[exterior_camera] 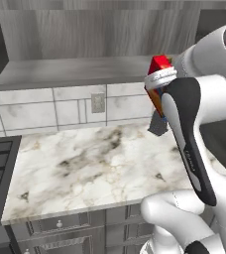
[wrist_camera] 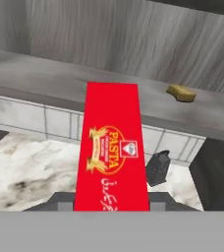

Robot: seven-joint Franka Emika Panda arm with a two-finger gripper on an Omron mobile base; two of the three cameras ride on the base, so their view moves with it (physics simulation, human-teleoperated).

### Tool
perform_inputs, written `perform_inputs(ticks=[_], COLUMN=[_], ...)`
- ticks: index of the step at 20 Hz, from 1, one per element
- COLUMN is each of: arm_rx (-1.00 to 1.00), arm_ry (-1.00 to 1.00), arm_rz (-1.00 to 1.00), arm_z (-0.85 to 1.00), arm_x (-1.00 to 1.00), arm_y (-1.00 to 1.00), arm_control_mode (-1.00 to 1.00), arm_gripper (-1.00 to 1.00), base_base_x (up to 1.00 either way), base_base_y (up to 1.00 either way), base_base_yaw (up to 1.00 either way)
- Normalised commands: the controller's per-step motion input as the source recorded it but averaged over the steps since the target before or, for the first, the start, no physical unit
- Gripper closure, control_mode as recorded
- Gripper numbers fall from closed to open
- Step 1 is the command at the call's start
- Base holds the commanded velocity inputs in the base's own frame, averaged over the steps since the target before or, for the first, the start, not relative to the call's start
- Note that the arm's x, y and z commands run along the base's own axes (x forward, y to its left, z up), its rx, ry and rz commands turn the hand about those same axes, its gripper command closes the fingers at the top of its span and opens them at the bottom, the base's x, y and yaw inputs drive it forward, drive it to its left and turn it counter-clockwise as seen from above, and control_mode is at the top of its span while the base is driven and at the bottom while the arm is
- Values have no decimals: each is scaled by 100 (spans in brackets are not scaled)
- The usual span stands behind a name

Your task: Pick the boxed food and boxed food from the counter and place them in the cabinets closest to them.

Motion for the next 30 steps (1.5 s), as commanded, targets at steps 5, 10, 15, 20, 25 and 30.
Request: perform_inputs(ticks=[5, 10, 15, 20, 25, 30], arm_rx=[1, 8, 10, 10, 1, 0], arm_ry=[-5, -1, 0, 0, -1, 0], arm_rz=[-1, -7, -7, -2, 0, 0], arm_z=[8, 22, 25, 14, 1, -4], arm_x=[10, 32, 24, 9, 1, 20], arm_y=[0, -2, -13, -19, -1, 0], arm_control_mode=[-100, -100, -100, -100, -100, -100], arm_gripper=[100, 100, 100, 100, 100, 100], base_base_x=[0, 0, 0, 0, 0, 0], base_base_y=[0, 0, 0, 0, 0, 0], base_base_yaw=[0, 0, 0, 0, 0, 0])
